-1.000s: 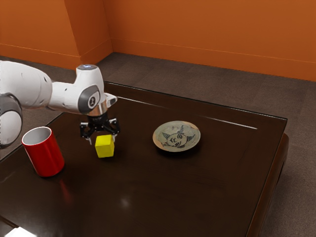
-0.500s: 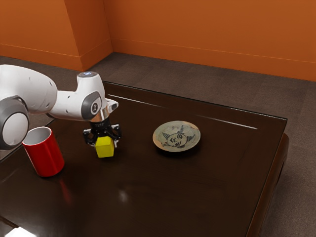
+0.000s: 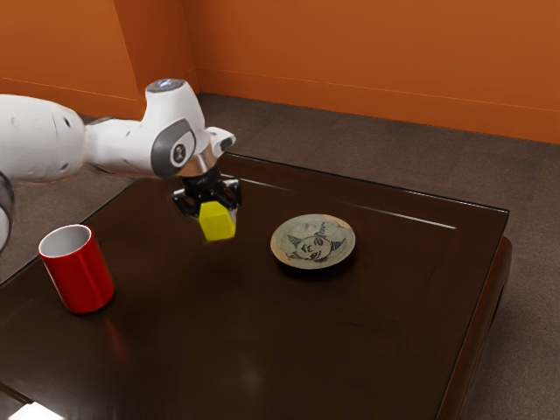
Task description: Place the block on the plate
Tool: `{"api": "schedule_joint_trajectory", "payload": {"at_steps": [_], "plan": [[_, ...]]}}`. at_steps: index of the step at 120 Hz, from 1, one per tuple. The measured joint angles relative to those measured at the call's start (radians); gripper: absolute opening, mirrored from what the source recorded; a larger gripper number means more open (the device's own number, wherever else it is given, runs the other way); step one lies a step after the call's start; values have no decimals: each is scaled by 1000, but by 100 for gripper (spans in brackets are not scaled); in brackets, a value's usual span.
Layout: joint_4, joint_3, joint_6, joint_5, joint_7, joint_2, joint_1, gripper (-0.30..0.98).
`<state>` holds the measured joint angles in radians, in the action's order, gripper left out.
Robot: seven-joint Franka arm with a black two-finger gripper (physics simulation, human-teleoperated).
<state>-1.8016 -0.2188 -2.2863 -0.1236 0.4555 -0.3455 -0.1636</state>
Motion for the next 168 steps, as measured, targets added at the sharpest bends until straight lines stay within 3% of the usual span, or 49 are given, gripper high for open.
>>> {"api": "schedule_joint_trajectory", "payload": {"at_steps": [16, 41, 78, 88, 100, 120, 156, 168], "plan": [[51, 118, 14, 40, 49, 6, -13, 40], [266, 222, 22, 76, 126, -196, -11, 41], [485, 240, 18, 134, 196, -390, 26, 42], [491, 242, 16, 140, 204, -394, 29, 49], [466, 242, 16, 144, 212, -356, 29, 57], [288, 241, 25, 144, 223, -171, 22, 63], [241, 156, 237, 152, 140, 23, 5, 67], [160, 143, 289, 168, 95, 131, 4, 68]]}}
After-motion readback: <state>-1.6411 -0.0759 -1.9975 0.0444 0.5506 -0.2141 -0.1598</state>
